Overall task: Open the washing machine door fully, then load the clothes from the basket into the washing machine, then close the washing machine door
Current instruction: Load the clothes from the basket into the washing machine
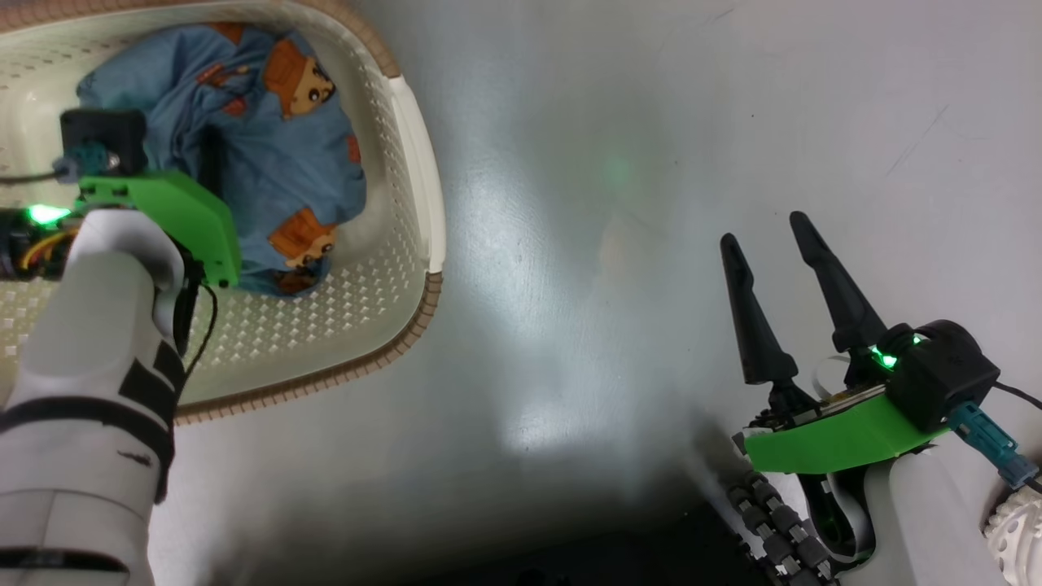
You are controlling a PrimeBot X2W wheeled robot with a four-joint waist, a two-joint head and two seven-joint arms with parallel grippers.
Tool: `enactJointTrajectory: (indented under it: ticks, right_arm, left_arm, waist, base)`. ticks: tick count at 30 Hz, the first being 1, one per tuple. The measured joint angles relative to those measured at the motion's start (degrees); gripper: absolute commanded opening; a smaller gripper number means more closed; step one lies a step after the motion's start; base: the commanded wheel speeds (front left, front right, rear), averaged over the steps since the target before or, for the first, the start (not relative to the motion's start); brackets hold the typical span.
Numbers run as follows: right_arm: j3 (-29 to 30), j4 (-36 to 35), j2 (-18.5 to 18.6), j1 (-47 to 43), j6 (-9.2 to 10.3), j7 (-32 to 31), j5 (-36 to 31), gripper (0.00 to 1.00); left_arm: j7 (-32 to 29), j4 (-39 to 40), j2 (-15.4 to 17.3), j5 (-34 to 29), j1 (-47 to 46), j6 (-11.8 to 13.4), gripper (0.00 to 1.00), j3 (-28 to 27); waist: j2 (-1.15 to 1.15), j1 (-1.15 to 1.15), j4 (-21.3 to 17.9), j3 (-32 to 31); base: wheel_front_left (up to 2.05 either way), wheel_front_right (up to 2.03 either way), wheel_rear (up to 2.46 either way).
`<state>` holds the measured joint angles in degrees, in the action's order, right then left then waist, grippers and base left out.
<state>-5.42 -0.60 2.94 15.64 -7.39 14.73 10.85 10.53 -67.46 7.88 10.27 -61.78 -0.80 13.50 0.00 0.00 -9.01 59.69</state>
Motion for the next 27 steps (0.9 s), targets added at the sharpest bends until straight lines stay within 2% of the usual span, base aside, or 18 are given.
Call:
enactJointTrajectory:
  ticks: [10,14,15,16,17,24,27]
  right_arm:
    - [-1.1,-0.4,0.0,0.0,0.0,0.0,0.4,1.0]
    - [-1.1,-0.5,0.0,0.0,0.0,0.0,0.5,1.0]
    - [-1.1,-0.6,0.0,0.0,0.0,0.0,0.6,1.0]
    - [-1.1,-0.6,0.0,0.0,0.0,0.0,0.6,1.0]
    - [-1.1,-0.6,0.0,0.0,0.0,0.0,0.7,1.0]
    - [-1.0,-0.8,0.0,0.0,0.0,0.0,1.9,1.0]
    - [-0.4,-0.8,0.0,0.2,0.0,0.0,1.9,1.0]
  left_arm:
    - [-3.7,-3.8,-0.2,-0.4,-3.8,0.2,1.0,0.9]
    - [-4.9,-4.5,-0.5,1.0,-4.7,-1.6,1.0,0.6]
    - [-5.4,-4.7,-0.7,1.3,-4.9,-1.7,0.62,0.5]
    - [-5.9,-4.9,-0.7,1.6,-5.1,-2.3,0.04,0.6]
    - [-6.1,-4.9,-0.7,1.6,-5.3,-2.6,0.0,0.7]
    - [-6.3,-5.6,-1.1,2.2,-5.6,-3.4,0.0,0.9]
    - [-4.2,-5.6,-1.6,2.6,-5.6,-4.0,0.0,0.9]
  waist:
    - [0.0,0.0,-0.6,0.7]
    - [0.0,0.0,-0.9,0.6]
    - [0.0,0.0,-0.9,0.6]
    - [0.0,0.0,-1.0,0.5]
    - [0.0,0.0,-1.1,0.5]
    - [0.0,0.0,-1.2,-0.1]
    - [0.0,0.0,-1.1,-1.0]
  base:
    - [0.0,0.0,0.0]
    - [0.0,0.0,0.0]
    - [0.0,0.0,0.0]
    - [0.0,0.0,0.0]
    - [0.0,0.0,0.0]
    - [0.0,0.0,0.0]
    - [0.0,0.0,0.0]
